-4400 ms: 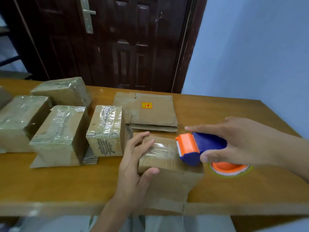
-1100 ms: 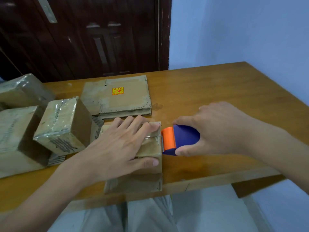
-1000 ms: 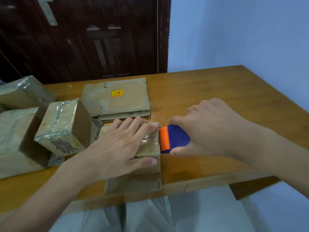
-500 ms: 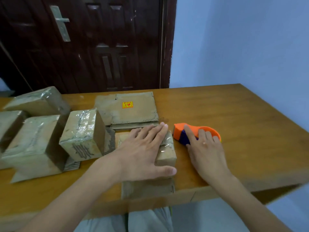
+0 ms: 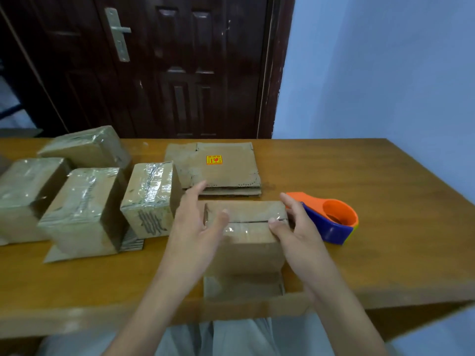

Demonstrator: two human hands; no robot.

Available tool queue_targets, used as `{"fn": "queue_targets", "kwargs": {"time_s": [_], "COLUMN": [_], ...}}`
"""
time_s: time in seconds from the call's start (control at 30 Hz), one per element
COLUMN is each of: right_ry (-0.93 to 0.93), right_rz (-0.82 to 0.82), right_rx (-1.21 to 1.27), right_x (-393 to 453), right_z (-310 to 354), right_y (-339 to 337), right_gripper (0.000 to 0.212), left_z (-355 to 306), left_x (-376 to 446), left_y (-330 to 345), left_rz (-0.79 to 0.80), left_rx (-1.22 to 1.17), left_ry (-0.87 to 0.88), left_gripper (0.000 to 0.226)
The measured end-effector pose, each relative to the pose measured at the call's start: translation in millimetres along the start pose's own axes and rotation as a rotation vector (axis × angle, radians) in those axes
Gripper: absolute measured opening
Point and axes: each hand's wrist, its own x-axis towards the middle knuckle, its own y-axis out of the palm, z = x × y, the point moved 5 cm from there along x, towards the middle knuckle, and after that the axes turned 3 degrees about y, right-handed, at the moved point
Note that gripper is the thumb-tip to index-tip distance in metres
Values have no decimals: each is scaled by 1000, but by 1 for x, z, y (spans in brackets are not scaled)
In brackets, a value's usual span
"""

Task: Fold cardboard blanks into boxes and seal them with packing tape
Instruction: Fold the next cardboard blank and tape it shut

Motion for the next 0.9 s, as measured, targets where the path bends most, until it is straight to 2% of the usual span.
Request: {"fn": "queue_targets", "kwargs": {"time_s": [0.07,0.1,0.17,0.23,0.47,0.57,0.73,0.8,0.87,0.9], "right_ry": [26,17,-25,-40,3,48,143,146,131,134], "right_rz": [-18,-52,-126,-157,-45,5,67,82,96,97], "right_rx": [-29,-88,-212,-233,-67,34,171,177,146,135], "right_x": [-1,-2,-6,-10,-5,-5,-3,-2,-1,1], "right_z": [1,4,10,13,9,6,-2,-3,-1,1], "right_y": [8,12,19,21,20,16,11,10,11,11], "right_gripper": [64,68,81,86,58,59,61,60,55,52], "left_z": [18,20,21,21,24,26,23,25,27,32], "left_x": [-13,-16,-18,-17,-17,-19,-21,-17,-12,-8], "left_y": [12,16,19,20,21,20,11,12,11,7], "left_rz": [64,68,41,18,24,96,201,226,282,235], "left_rx": [-226,-324,-411,-445,-452,-470,-647,-661,-622,-615], "left_ry": [-239,-297,-320,-335,-373,-380,-460,-473,-409,-421], "left_gripper": [52,46,44,44,46,41,41,40,35,31]}}
